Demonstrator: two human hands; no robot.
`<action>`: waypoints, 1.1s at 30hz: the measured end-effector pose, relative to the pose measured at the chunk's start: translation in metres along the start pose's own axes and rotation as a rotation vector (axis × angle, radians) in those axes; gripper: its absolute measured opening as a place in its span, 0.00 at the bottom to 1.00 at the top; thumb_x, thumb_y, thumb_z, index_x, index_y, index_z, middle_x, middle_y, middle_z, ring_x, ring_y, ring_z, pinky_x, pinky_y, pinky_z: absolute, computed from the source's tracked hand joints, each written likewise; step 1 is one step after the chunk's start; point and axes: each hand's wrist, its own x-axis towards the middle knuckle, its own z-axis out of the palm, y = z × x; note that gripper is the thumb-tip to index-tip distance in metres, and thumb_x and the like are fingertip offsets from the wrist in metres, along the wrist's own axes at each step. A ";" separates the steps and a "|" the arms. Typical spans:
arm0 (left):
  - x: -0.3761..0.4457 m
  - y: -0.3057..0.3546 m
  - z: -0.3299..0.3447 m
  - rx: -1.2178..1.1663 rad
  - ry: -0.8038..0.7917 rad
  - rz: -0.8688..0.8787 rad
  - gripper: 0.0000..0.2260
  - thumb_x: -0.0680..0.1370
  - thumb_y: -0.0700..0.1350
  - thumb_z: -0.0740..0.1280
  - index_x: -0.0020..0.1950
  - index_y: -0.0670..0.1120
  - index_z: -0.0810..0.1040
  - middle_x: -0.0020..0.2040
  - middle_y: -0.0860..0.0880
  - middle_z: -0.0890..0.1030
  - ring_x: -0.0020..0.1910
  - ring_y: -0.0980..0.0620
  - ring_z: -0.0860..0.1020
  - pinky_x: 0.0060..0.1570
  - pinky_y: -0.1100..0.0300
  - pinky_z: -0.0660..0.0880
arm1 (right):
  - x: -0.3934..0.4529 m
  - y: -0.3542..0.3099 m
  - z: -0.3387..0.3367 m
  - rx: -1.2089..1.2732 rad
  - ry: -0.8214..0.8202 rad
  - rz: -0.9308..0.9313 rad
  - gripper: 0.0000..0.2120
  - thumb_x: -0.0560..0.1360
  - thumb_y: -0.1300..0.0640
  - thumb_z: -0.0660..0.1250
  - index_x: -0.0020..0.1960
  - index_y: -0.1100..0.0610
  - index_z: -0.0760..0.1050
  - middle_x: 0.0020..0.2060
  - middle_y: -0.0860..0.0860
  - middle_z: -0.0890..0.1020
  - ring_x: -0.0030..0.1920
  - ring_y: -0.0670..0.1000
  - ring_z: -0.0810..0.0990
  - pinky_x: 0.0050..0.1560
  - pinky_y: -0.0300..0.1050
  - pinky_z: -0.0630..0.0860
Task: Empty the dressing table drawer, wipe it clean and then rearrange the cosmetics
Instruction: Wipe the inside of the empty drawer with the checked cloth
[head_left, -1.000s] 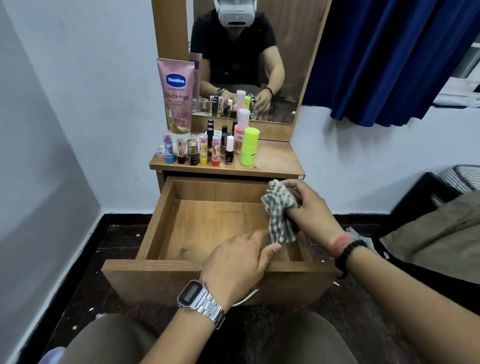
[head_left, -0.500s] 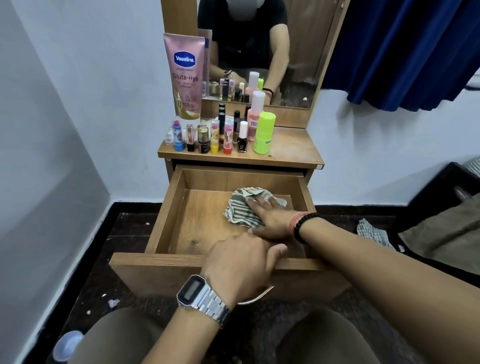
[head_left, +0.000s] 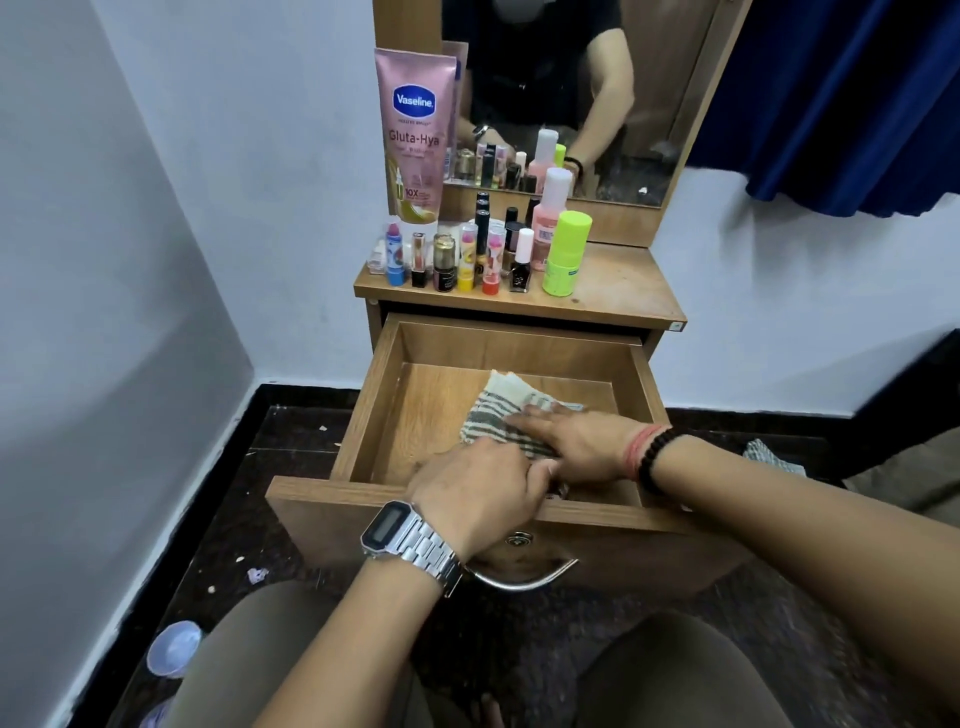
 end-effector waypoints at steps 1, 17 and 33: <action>0.000 0.000 0.000 0.004 0.001 0.008 0.22 0.81 0.59 0.49 0.56 0.48 0.78 0.53 0.43 0.81 0.52 0.42 0.79 0.52 0.48 0.75 | 0.007 -0.004 -0.004 0.032 -0.009 0.014 0.32 0.80 0.42 0.56 0.79 0.47 0.46 0.79 0.54 0.48 0.78 0.56 0.51 0.76 0.52 0.53; 0.004 -0.003 0.005 -0.084 0.022 -0.005 0.22 0.82 0.55 0.51 0.51 0.42 0.80 0.54 0.38 0.80 0.55 0.38 0.77 0.45 0.51 0.68 | 0.102 -0.068 -0.034 0.113 0.212 -0.082 0.28 0.75 0.33 0.60 0.65 0.52 0.64 0.64 0.52 0.73 0.68 0.54 0.67 0.64 0.53 0.62; 0.001 0.000 0.007 -0.081 0.021 0.047 0.24 0.82 0.55 0.49 0.55 0.42 0.79 0.54 0.39 0.81 0.56 0.40 0.78 0.54 0.50 0.72 | 0.028 -0.060 -0.037 -0.462 -0.491 0.261 0.20 0.82 0.59 0.55 0.74 0.59 0.62 0.68 0.52 0.67 0.74 0.51 0.62 0.70 0.43 0.58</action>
